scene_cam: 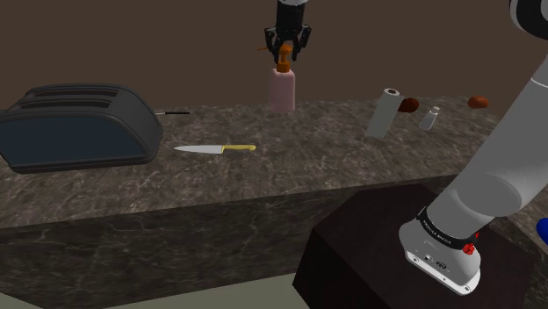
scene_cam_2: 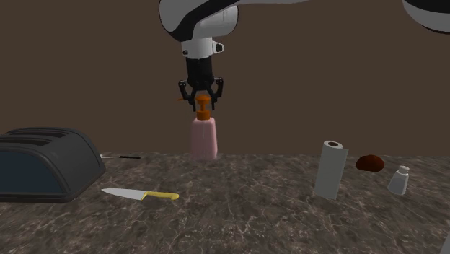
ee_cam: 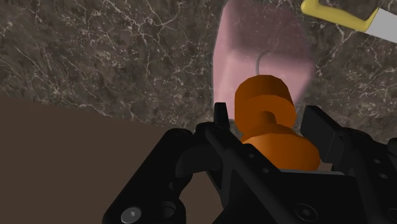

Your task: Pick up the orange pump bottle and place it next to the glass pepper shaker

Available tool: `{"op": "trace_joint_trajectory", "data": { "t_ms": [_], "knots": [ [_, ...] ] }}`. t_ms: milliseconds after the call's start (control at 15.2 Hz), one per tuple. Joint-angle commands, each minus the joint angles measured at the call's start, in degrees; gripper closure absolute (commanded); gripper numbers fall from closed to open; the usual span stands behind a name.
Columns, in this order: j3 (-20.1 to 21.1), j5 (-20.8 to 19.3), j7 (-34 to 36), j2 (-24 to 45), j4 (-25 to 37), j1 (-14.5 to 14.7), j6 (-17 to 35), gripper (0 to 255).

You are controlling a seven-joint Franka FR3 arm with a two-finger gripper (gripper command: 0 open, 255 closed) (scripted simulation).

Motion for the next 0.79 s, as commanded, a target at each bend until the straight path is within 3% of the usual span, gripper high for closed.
{"op": "trace_joint_trajectory", "data": {
  "t_ms": [0, 726],
  "knots": [
    [0.02, 0.08, -0.23, -0.07, 1.38, 0.02, -1.46, 255],
    [0.27, -0.25, -1.1, 1.77, 12.29, 0.57, -10.56, 255]
  ]
}}
